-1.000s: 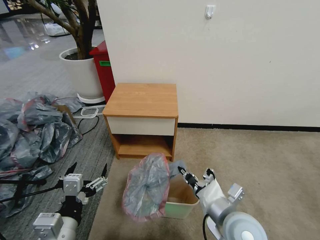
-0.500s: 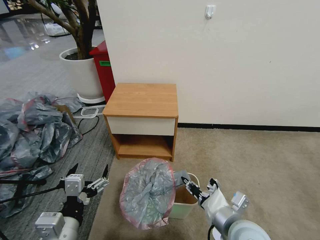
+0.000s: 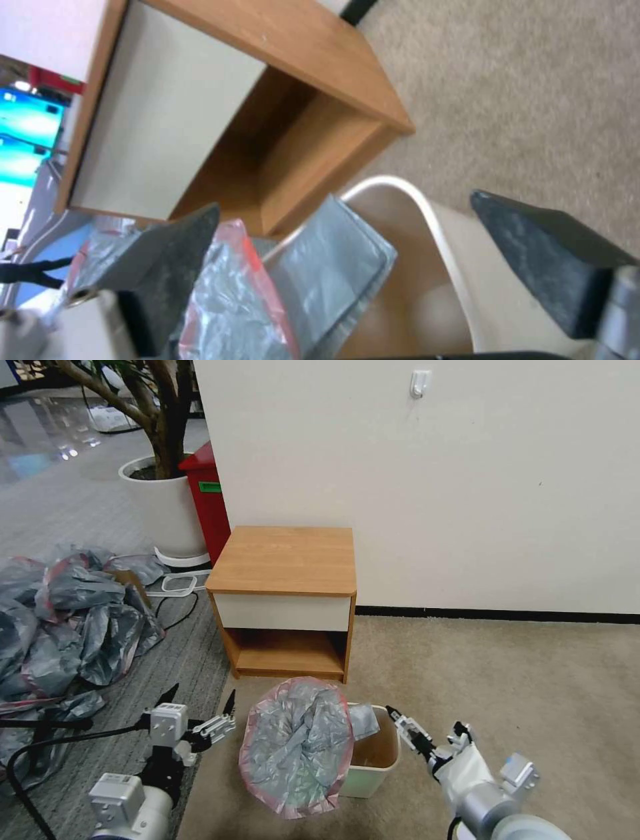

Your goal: Pick up the garbage bag from the table and place it over the trash can.

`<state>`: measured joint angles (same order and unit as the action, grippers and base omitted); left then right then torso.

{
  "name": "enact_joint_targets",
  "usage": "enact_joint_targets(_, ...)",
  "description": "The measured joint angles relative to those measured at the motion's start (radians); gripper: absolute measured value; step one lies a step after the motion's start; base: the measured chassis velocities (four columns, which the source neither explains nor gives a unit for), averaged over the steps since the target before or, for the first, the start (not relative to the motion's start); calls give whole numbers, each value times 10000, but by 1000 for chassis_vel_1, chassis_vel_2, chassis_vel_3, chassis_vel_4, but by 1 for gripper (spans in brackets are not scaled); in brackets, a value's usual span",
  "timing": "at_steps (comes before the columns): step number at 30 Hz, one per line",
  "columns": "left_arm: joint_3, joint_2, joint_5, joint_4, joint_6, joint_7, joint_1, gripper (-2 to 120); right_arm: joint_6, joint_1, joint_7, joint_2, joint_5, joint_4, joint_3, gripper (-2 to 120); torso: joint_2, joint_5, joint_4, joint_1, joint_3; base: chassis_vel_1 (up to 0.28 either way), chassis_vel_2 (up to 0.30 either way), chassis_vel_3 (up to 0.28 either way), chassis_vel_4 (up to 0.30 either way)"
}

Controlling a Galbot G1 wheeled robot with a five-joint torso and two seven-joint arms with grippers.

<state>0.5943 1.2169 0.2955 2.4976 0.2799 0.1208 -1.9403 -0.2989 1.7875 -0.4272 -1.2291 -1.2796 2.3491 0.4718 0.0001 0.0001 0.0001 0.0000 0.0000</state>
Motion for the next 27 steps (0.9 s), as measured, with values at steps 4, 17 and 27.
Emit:
enact_joint_targets(4,-347,-356,218,-309,153,9,225,100,70,226,552,-186,685,60,328,100,0,-1,-2,0,0,0,0,0,0)
enact_joint_targets(17,-1988,-1095,705,-1479,1400,1227,1894,100,339,498,688,-892,1071,206,1192,100,-1,-1,-1,-1,1,0,0,0,0)
enact_joint_targets(27,-3393,-1063,997,-2381,2136,1812,3131,80,656,828,639,-1219,1621,336,1314,100,0,0,-1,0,1,0,0,0,0)
